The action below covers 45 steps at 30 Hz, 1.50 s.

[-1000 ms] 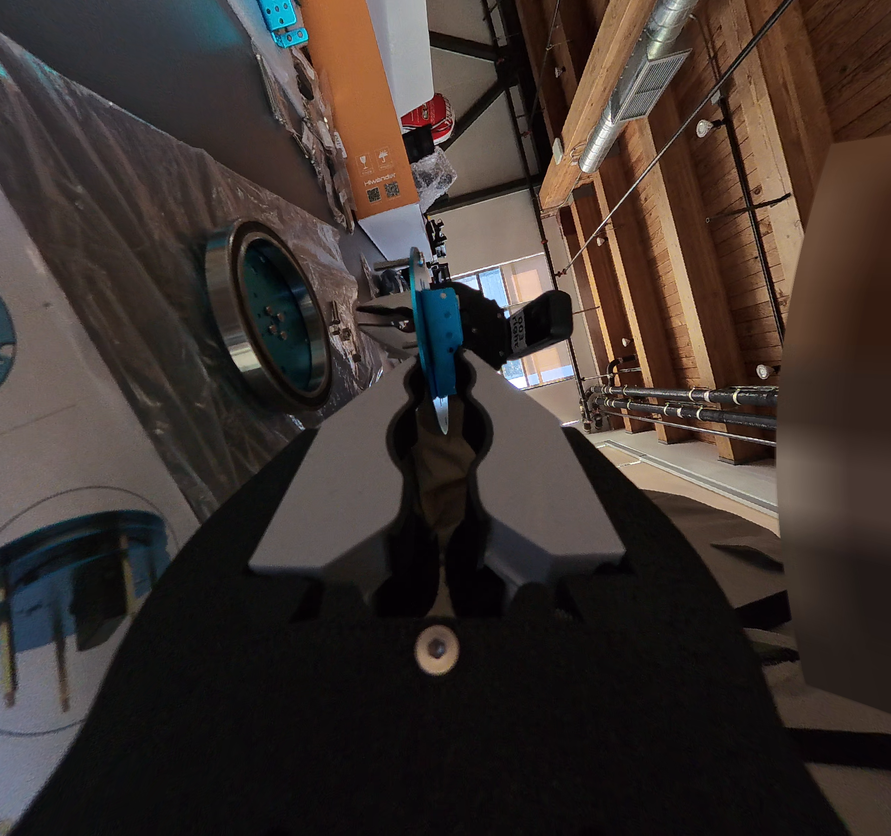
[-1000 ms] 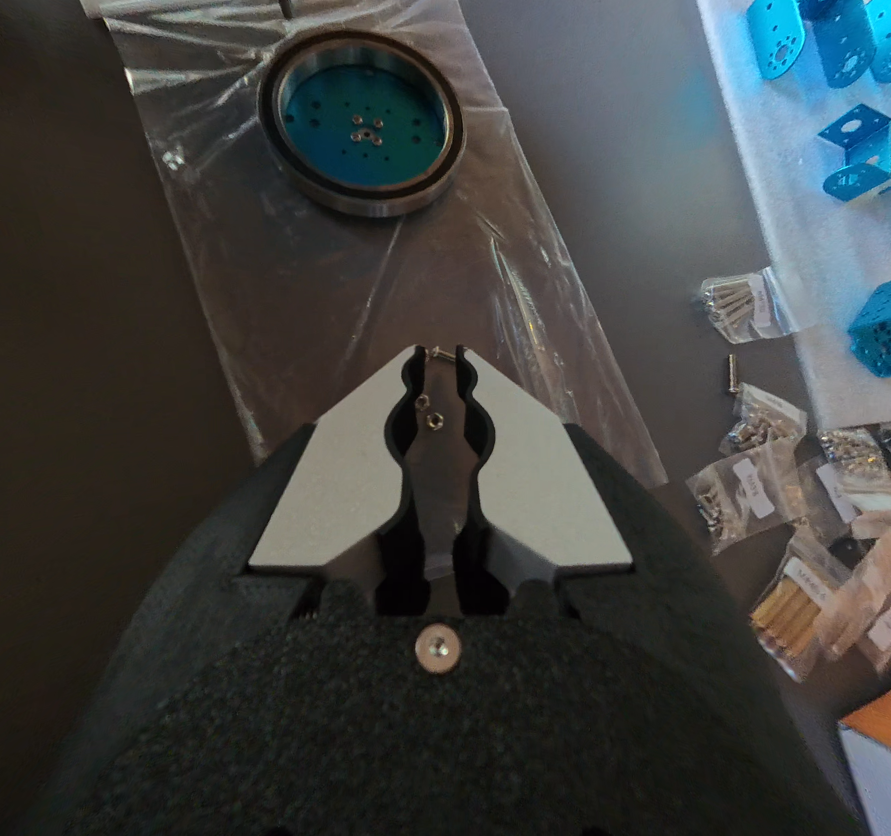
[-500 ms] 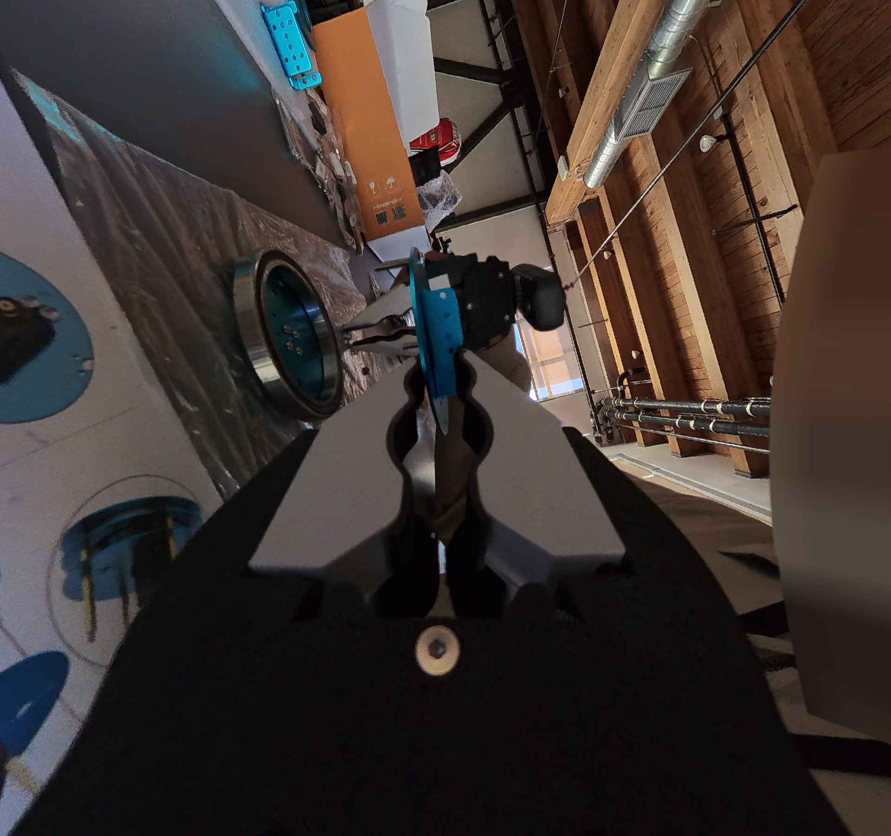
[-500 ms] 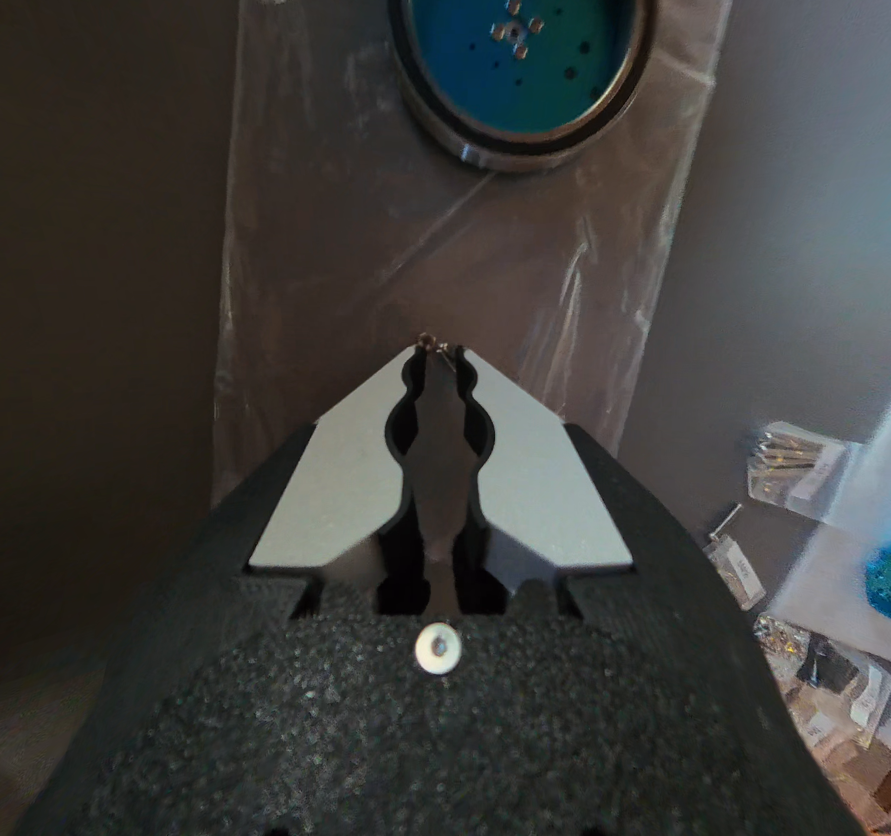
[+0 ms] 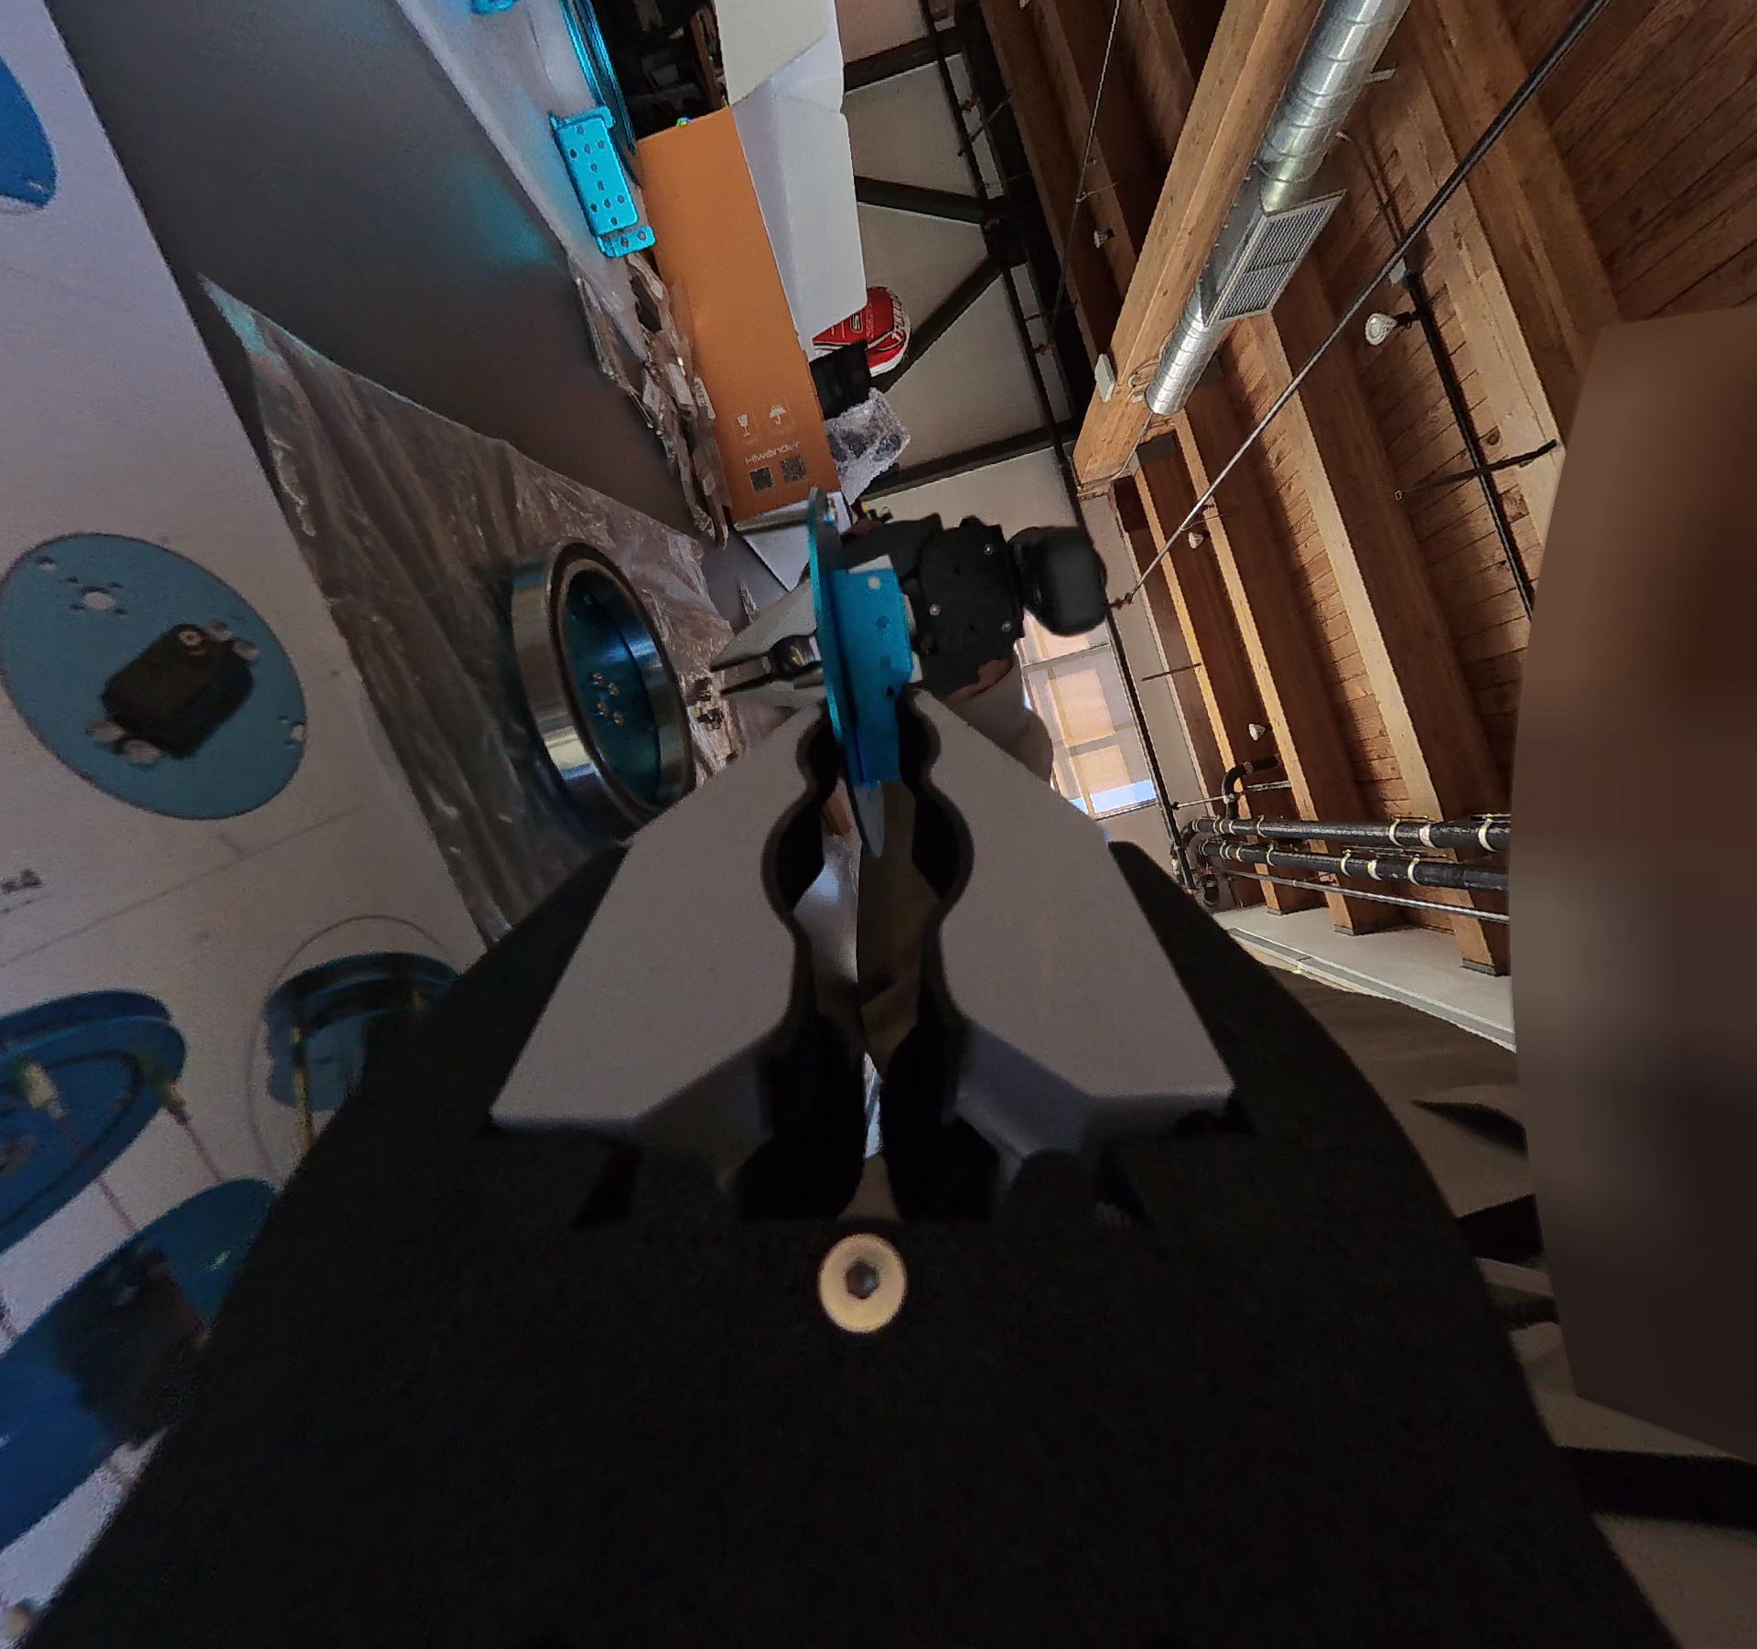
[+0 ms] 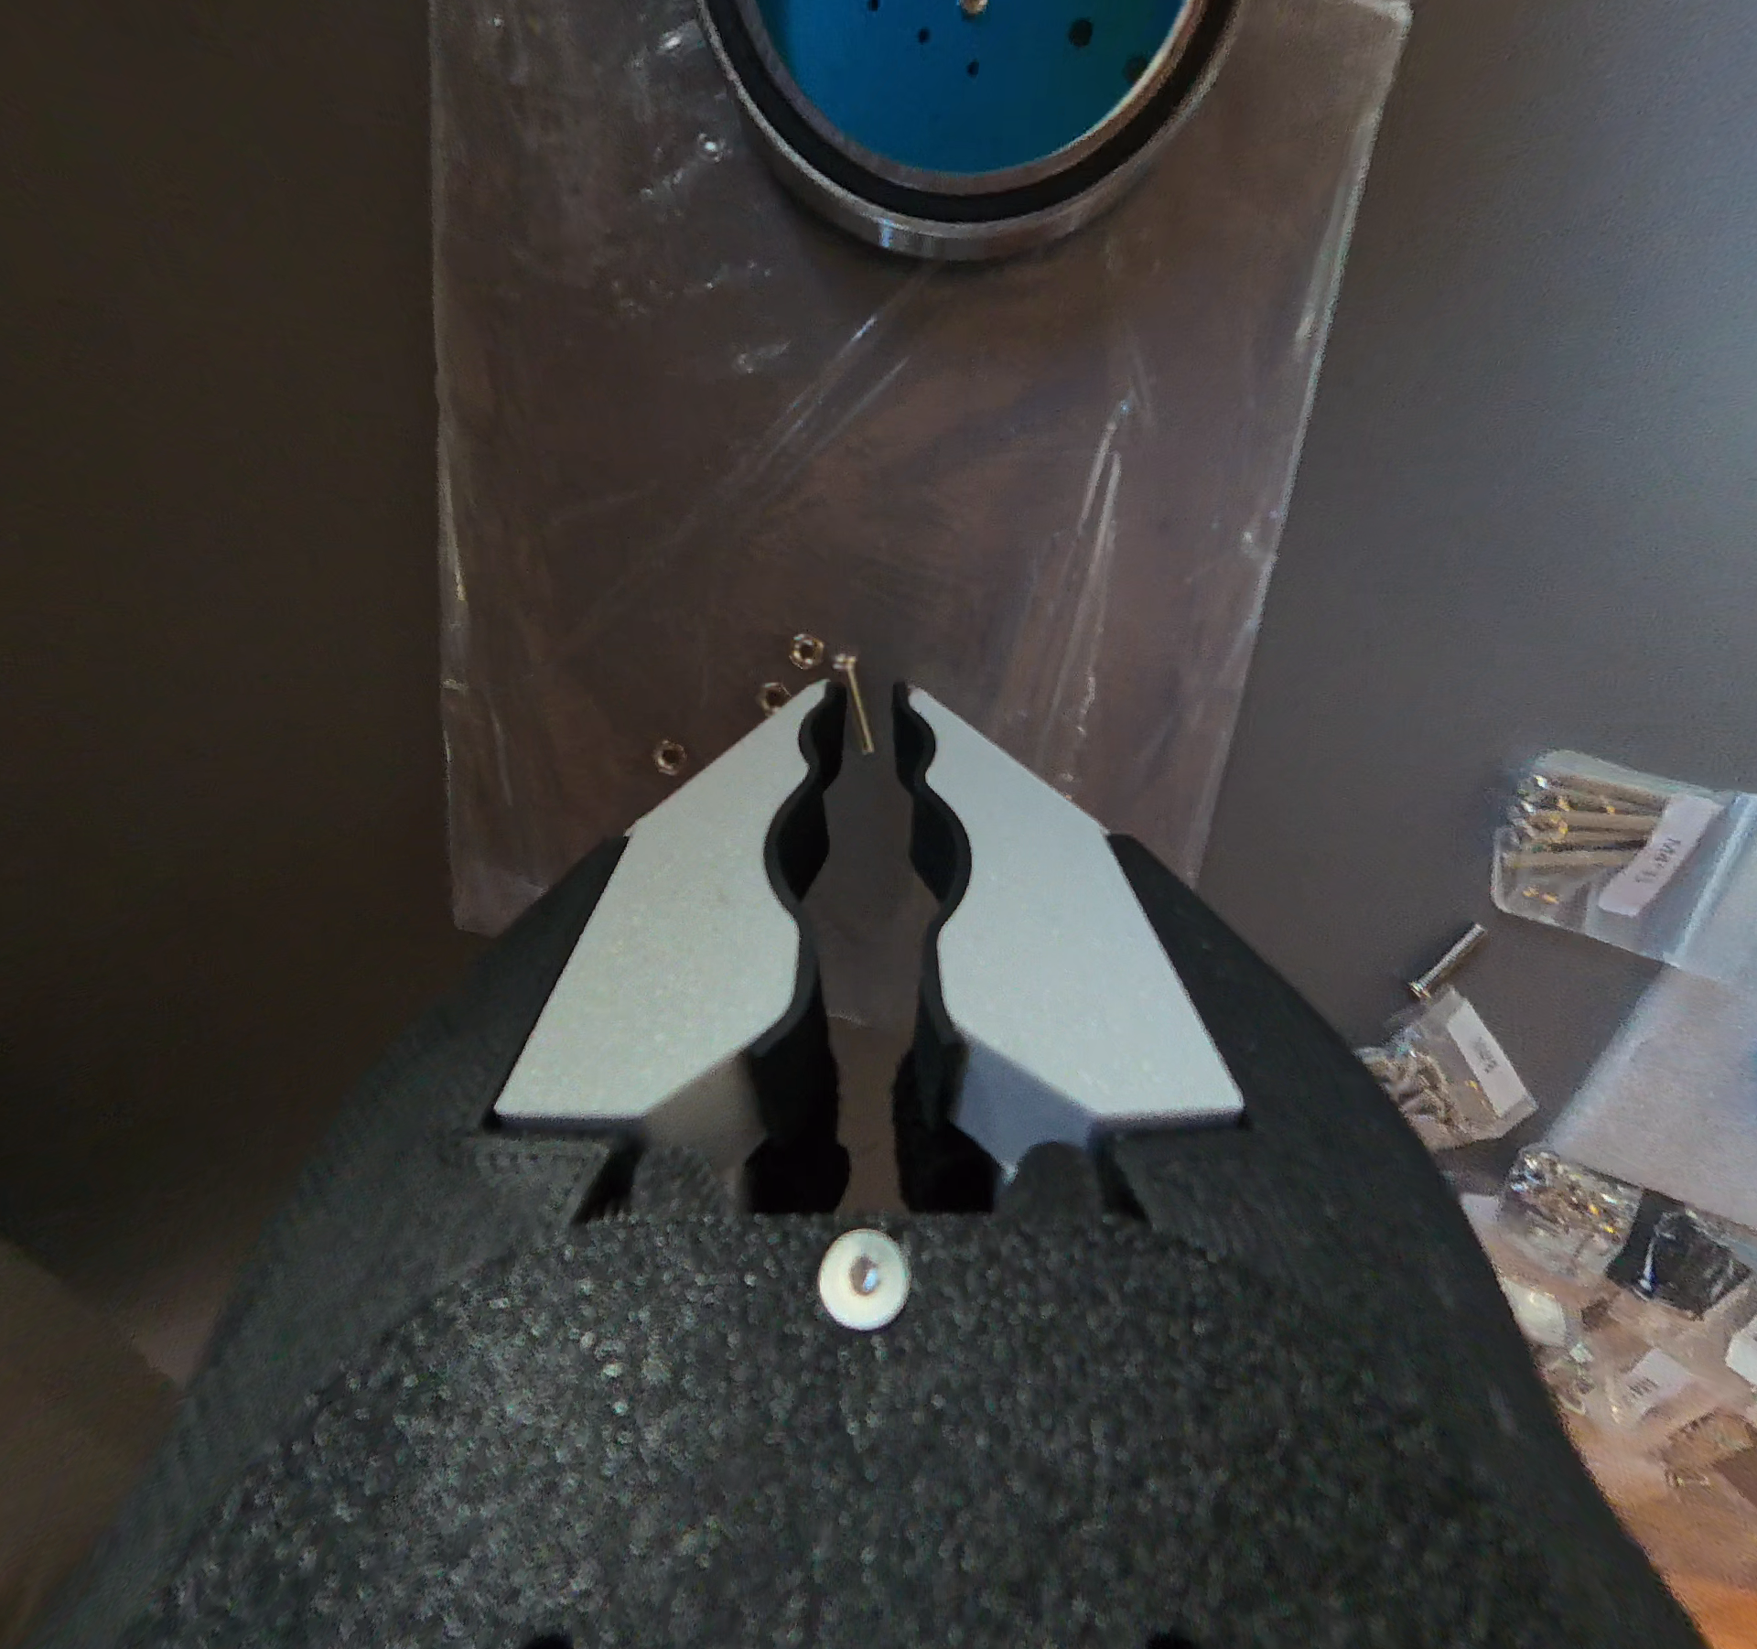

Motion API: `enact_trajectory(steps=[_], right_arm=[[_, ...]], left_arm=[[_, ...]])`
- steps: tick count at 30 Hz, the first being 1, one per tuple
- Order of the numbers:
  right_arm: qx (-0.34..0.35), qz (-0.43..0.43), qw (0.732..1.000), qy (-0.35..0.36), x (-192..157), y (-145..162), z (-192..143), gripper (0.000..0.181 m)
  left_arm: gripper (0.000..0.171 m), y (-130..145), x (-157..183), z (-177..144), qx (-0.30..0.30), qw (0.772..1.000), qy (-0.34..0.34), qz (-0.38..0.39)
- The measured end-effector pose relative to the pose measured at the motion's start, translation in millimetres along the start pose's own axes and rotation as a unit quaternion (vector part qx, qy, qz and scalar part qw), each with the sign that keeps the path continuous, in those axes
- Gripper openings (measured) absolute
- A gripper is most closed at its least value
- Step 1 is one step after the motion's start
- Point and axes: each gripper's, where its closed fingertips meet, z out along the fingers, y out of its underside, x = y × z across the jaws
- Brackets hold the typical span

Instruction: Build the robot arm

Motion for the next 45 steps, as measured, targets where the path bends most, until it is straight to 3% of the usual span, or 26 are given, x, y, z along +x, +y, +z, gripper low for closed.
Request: enact_trajectory(steps=[9, 13, 16, 19, 23, 27, 31, 35, 38, 45], right_arm=[[0.008, 0.001, 1.000, 0.017, 3, -2, 8, 0.002], [0.118, 0.054, 0.988, 0.084, 26, -17, -36, 0.002], [0.250, 0.098, 0.947, 0.174, 39, -29, -101, 0.002], [0.374, 0.132, 0.881, 0.256, 32, -29, -169, 0.002], [0.459, 0.169, 0.800, 0.346, 8, -34, -204, 0.002], [0.560, 0.201, 0.731, 0.334, -21, -81, -167, 0.002], [0.594, 0.213, 0.704, 0.326, -27, -141, -103, 0.002], [0.573, 0.205, 0.703, 0.368, -23, -157, -88, 0.002], [0.543, 0.196, 0.727, 0.372, -22, -159, -78, 0.002], [0.511, 0.189, 0.742, 0.391, -21, -158, -68, 0.002]], left_arm=[[0.012, -8, -2, 3, 0.003, 1.000, -0.008, 0.010], [0.012, -16, -3, 4, 0.010, 1.000, -0.011, 0.015], [0.012, -17, -1, 8, 0.007, 1.000, -0.005, 0.015], [0.012, -13, 3, 17, 0.000, 1.000, 0.009, 0.007], [0.011, -7, 6, 35, -0.006, 0.999, 0.038, -0.016], [0.012, 1, 8, 58, -0.016, 0.998, 0.052, -0.039], [0.012, 13, 11, 76, -0.035, 0.997, 0.046, -0.048], [0.011, 21, 17, 81, -0.048, 0.997, 0.041, -0.042], [0.012, 23, 19, 82, -0.045, 0.997, 0.040, -0.039], [0.011, 25, 22, 80, -0.045, 0.997, 0.050, -0.043]])
